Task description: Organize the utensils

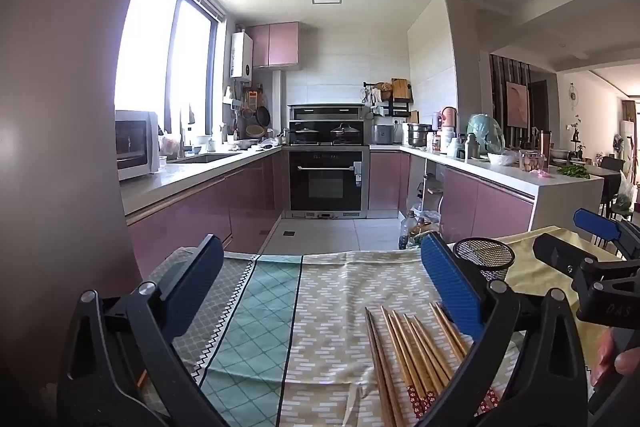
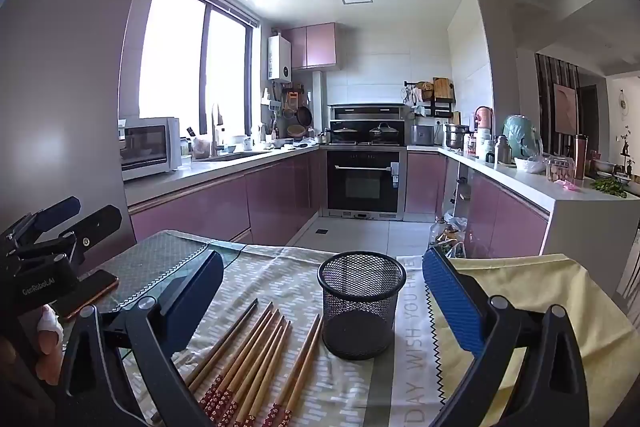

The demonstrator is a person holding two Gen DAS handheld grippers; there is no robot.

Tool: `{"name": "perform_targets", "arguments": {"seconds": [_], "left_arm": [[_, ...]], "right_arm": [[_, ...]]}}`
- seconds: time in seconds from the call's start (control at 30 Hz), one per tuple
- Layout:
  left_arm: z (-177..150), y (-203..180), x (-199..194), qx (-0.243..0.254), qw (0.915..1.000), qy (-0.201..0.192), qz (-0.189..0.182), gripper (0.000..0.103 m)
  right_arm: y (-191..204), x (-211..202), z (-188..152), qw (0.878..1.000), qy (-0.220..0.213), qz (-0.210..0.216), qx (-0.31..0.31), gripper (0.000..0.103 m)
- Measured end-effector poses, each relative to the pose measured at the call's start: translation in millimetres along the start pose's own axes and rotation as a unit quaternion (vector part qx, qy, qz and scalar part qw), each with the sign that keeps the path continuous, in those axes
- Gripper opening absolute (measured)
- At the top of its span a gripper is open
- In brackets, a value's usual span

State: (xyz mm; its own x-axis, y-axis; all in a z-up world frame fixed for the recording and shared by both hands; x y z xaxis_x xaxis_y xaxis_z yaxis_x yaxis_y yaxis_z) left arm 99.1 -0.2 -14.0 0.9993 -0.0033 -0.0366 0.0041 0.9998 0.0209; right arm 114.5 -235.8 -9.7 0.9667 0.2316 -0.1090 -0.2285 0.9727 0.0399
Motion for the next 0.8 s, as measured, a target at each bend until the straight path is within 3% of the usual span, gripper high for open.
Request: {"name": "perform_targets", "arguments": {"seconds": [0.8], "left_arm": [[2.4, -6.8, 0.1, 0.001, 1.0000, -0.004, 0.001, 0.097]], "right_arm": [[-1.3, 0.2, 1.9, 1.000, -0.001, -0.001, 0.004, 0.096]]}}
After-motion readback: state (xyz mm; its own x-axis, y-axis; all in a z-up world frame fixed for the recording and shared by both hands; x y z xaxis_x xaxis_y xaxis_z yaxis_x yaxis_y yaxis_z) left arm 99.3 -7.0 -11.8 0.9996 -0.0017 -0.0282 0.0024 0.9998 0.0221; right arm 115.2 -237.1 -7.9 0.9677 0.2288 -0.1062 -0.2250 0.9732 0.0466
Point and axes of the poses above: each gripper's, at about its wrist camera, not at the fingertips, and x roughly the way its jaws point, y to its left, z to its top, the point moved 10 cm from there along x, roughly the way its jaws point, and after that the axes turned 6 degrees about -y, right-handed, at the moved point
